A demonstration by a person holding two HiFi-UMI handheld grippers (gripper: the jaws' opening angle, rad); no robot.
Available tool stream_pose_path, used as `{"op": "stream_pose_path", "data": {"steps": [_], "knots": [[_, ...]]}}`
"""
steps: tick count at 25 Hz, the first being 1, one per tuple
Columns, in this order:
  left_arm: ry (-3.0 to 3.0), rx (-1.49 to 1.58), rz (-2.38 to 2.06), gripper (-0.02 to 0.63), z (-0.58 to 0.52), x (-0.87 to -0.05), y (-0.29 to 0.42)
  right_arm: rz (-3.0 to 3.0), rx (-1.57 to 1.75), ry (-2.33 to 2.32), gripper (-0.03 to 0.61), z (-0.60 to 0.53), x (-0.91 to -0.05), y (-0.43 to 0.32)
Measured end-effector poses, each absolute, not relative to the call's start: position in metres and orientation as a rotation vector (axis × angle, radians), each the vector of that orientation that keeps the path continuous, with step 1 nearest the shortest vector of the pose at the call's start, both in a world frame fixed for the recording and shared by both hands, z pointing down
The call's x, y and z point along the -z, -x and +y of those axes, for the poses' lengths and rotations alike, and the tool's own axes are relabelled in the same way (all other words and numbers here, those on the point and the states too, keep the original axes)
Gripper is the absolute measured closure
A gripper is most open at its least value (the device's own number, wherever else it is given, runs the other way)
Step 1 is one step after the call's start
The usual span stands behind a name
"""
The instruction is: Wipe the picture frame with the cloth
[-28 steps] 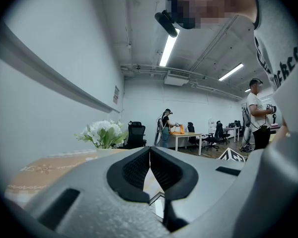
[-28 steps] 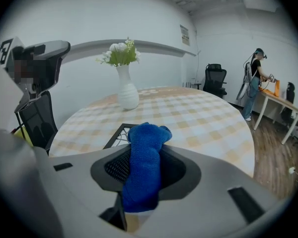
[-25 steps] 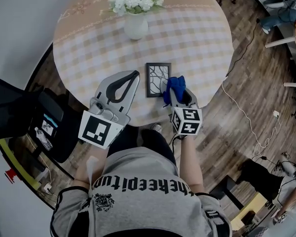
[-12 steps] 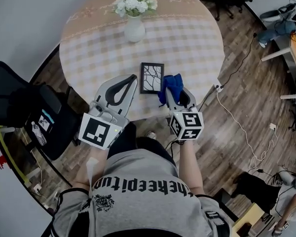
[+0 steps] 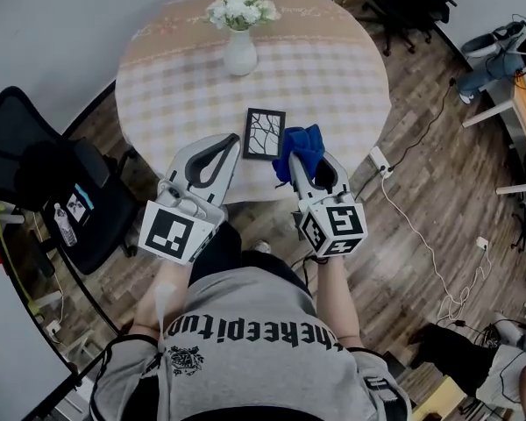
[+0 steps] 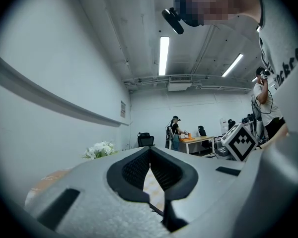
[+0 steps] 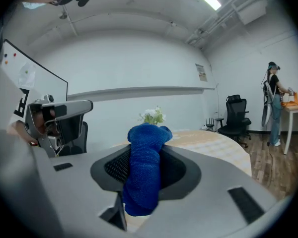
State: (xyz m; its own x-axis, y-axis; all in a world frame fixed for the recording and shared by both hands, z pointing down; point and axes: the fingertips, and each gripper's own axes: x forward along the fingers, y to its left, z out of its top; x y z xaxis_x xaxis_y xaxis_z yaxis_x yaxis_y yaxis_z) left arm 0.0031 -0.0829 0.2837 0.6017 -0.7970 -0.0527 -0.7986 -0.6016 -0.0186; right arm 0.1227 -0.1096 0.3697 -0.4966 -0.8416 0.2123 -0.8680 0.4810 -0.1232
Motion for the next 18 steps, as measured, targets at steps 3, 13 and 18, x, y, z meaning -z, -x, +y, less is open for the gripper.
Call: {"op": "stream_pose_path", "data": {"steps": [3, 13, 18], "knots": [[2.728, -0.064, 1.385, 0.598, -0.072, -0.28, -0.007, -2.652, -0.288, -1.489, 0.437, -0.1, -0.354, -0.124], [2.62, -0.083, 1.427, 0.597, -0.038, -0.261, -0.021, -2.784, -0.211, -1.448, 0.437, -0.069, -0.32, -0.137], [2.599, -0.064, 1.441, 0.597, -0.028, -0.257, -0.025, -2.819, -0.174, -1.436, 0.436, -0.059, -0.309, -0.145]]}}
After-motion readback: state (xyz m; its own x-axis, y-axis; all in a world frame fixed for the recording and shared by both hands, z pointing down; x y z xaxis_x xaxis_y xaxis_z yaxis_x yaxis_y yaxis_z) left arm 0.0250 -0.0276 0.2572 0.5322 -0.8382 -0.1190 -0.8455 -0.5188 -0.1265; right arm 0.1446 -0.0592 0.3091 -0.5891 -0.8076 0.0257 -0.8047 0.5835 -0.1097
